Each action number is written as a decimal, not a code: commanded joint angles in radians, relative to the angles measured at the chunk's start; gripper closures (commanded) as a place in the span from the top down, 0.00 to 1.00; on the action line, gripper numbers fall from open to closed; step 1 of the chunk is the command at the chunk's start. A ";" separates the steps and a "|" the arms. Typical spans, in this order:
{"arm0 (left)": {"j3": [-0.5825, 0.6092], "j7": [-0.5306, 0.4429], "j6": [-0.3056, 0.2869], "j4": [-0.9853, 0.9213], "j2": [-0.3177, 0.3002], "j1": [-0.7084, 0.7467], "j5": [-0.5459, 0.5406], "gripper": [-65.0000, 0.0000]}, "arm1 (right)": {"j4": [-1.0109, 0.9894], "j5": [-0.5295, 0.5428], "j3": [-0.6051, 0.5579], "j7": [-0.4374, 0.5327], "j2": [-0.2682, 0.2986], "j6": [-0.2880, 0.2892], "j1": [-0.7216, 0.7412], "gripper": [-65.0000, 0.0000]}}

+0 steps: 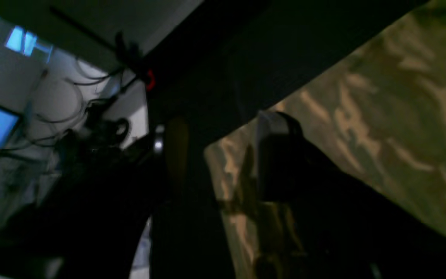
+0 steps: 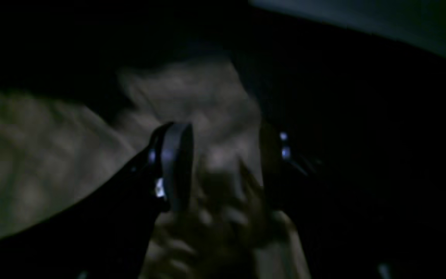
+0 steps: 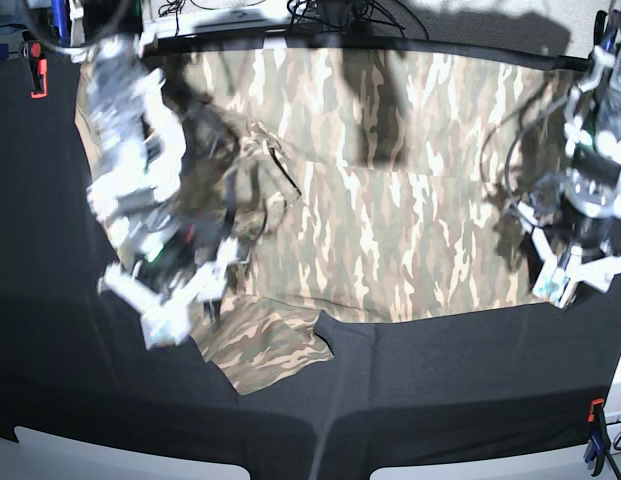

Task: Layout the t-shirt on the table in an organized manner, then fold the t-shirt properly
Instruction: 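Move the right gripper down to the hem corner by the sleeve, then grasp the hem corner with the right gripper, side edge with left, then lift the hem with both grippers and fold it over toward the collar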

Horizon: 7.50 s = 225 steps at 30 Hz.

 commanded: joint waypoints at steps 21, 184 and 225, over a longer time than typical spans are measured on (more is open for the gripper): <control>-0.008 -0.125 -0.019 -0.242 -0.016 -0.099 -0.132 0.41 | -0.272 0.702 0.296 0.091 -0.007 0.530 0.076 0.41; -0.008 -0.268 -0.643 -1.653 0.119 -0.807 -0.727 0.36 | -0.332 -0.130 0.284 -0.277 -0.092 0.250 0.365 0.41; -0.008 -0.422 -0.643 -1.653 0.119 -0.774 -0.722 0.00 | -0.859 -0.192 0.284 -0.040 -0.091 0.240 0.516 0.41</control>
